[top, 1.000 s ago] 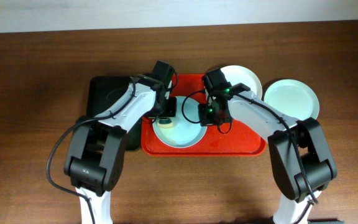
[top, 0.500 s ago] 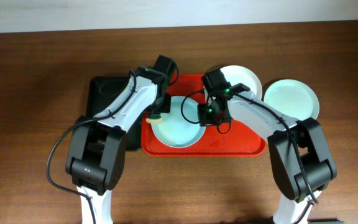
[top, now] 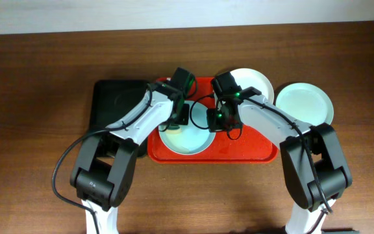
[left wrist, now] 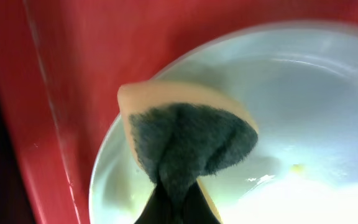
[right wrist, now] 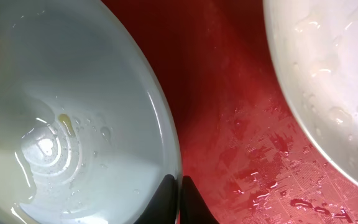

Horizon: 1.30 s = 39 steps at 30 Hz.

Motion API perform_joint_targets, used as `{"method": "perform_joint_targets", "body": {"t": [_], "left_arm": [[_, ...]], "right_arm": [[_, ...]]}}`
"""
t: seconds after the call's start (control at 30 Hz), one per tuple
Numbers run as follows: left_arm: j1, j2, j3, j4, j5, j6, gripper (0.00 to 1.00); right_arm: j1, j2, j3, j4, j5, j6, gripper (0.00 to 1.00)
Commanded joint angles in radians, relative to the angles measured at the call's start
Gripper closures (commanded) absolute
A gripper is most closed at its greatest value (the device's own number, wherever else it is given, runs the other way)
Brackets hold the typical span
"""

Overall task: Clean dirty plates on tray and stack at the side
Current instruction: 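Scrub the light-blue plate again with the sponge in the left gripper, then return the sponge with the left gripper onto the black tray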

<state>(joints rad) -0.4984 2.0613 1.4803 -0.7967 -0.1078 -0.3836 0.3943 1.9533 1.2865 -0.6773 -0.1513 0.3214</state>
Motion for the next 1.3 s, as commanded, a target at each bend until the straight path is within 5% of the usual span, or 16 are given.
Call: {"method": "perform_joint_targets", "body": {"t": [0.0, 0.37, 0.6, 0.73, 0.83, 0.93, 1.13, 1.27], "left_arm": [[0.006, -0.015, -0.075, 0.076, -0.006, -0.105, 1.0], [-0.045, -0.024, -0.081, 0.133, 0.454, 0.016, 1.0], [0.074, -0.2, -0.047, 0.054, 0.205, 0.021, 1.0], [0.141, -0.301, -0.047, 0.047, 0.163, 0.126, 1.0], [0.191, -0.348, -0.047, 0.034, 0.156, 0.148, 1.0], [0.239, -0.356, -0.047, 0.009, 0.151, 0.183, 1.0], [0.332, -0.354, -0.055, -0.067, -0.084, 0.221, 0.98], [0.398, -0.354, -0.083, -0.08, -0.091, 0.22, 0.98]], "right_arm": [[-0.002, -0.023, 0.008, -0.004, 0.02, 0.001, 0.95], [-0.002, -0.023, 0.008, -0.003, 0.02, 0.0, 0.95], [-0.002, -0.023, 0.008, -0.003, 0.02, 0.0, 0.9], [-0.002, -0.023, 0.008, -0.004, 0.02, 0.001, 0.85], [-0.002, -0.023, 0.008, -0.004, 0.019, 0.001, 0.68], [-0.002, -0.023, 0.008, -0.004, 0.019, 0.001, 0.39], [-0.002, -0.023, 0.008, -0.006, 0.019, 0.001, 0.37], [-0.002, -0.023, 0.008, -0.023, 0.019, 0.001, 0.41]]}}
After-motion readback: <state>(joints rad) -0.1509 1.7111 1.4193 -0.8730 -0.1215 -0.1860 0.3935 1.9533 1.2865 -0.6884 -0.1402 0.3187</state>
